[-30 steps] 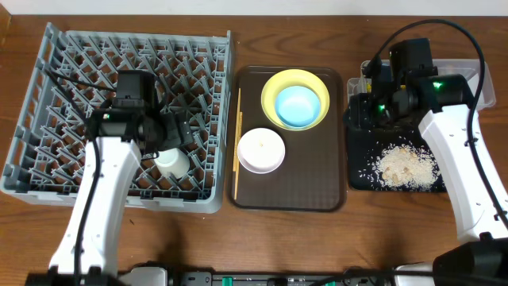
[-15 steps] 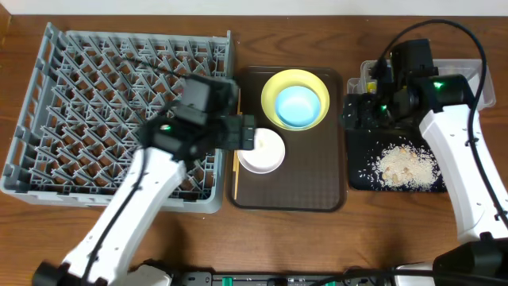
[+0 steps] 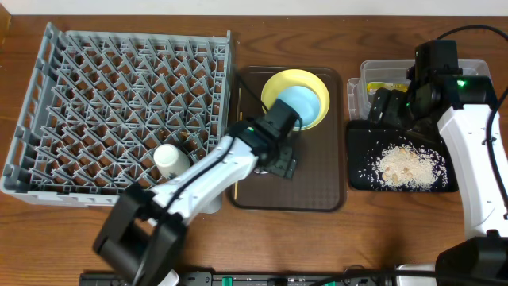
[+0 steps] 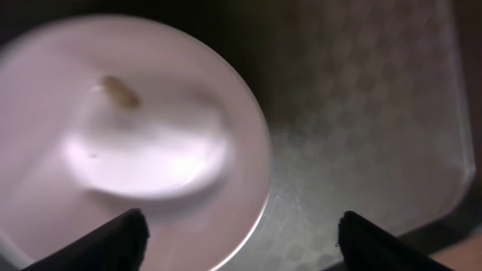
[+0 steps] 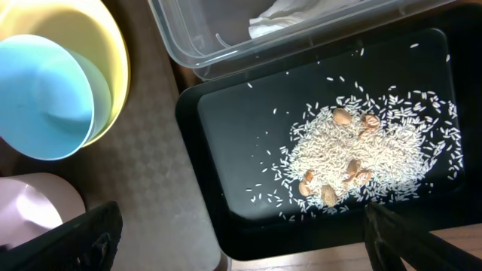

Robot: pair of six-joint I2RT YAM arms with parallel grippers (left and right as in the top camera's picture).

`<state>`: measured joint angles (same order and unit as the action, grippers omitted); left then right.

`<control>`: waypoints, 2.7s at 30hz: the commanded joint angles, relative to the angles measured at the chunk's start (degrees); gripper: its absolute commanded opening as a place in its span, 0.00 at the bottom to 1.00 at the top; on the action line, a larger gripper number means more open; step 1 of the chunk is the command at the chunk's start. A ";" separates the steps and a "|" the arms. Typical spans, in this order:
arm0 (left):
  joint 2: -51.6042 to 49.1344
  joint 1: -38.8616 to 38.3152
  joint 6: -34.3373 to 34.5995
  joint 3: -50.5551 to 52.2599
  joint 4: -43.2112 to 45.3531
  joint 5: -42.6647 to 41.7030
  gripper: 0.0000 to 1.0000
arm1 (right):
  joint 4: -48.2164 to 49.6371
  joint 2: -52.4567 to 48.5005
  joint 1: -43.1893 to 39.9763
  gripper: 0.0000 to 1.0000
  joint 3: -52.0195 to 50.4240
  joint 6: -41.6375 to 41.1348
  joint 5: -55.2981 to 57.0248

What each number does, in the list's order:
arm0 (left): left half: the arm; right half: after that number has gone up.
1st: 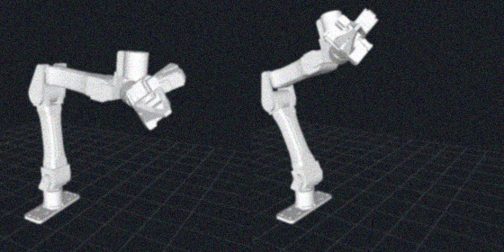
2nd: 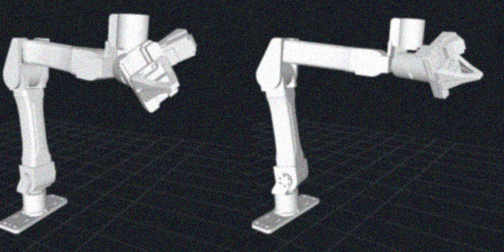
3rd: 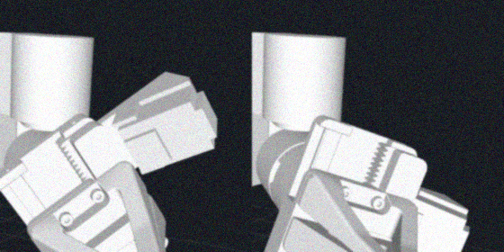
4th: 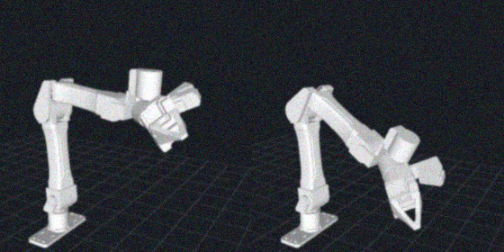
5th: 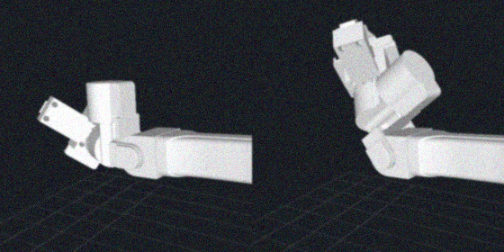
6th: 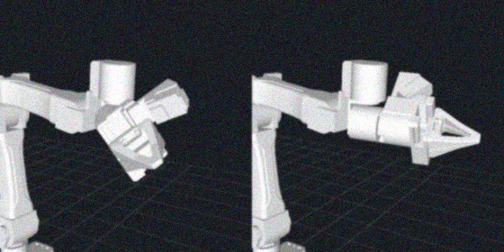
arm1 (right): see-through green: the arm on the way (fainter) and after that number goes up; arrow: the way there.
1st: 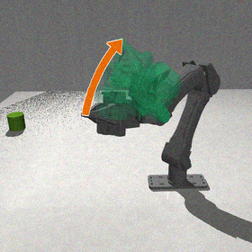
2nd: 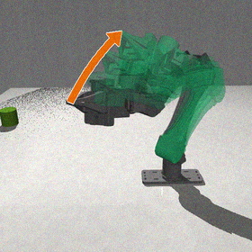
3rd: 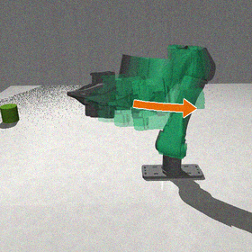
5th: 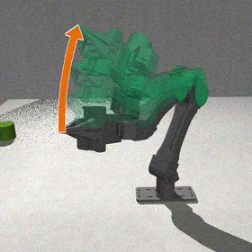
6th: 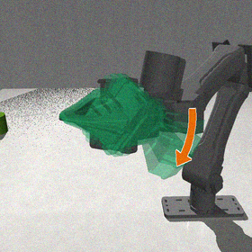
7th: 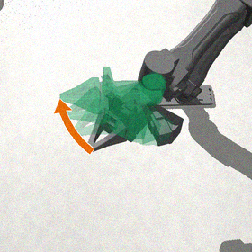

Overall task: Sort waste into correct bins and load items into the dishwasher
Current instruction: 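Reach the left gripper to the pink bowl and grasp its rim, then lift the pink bowl with the left gripper and carry it left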

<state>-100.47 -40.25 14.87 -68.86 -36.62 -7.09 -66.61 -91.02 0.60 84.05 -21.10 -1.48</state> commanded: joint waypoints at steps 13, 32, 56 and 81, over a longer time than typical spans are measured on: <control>-5.97 -2.97 0.02 0.31 2.32 1.81 0.58 | -0.94 0.00 -0.26 0.99 0.28 -1.16 0.81; -6.91 -3.23 0.17 -1.14 2.27 1.79 0.34 | -1.77 0.00 -0.26 0.99 0.28 -1.14 0.81; -4.81 -3.23 0.20 -1.18 2.01 3.28 0.26 | -1.75 0.00 -0.26 0.98 0.28 -1.16 0.81; 10.45 -0.66 0.17 -1.68 1.57 3.23 0.07 | -1.79 0.02 -0.26 0.98 0.28 -1.14 0.81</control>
<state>-96.47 -43.11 15.00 -68.84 -34.87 -4.21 -68.27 -91.02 0.60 84.05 -21.52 -1.45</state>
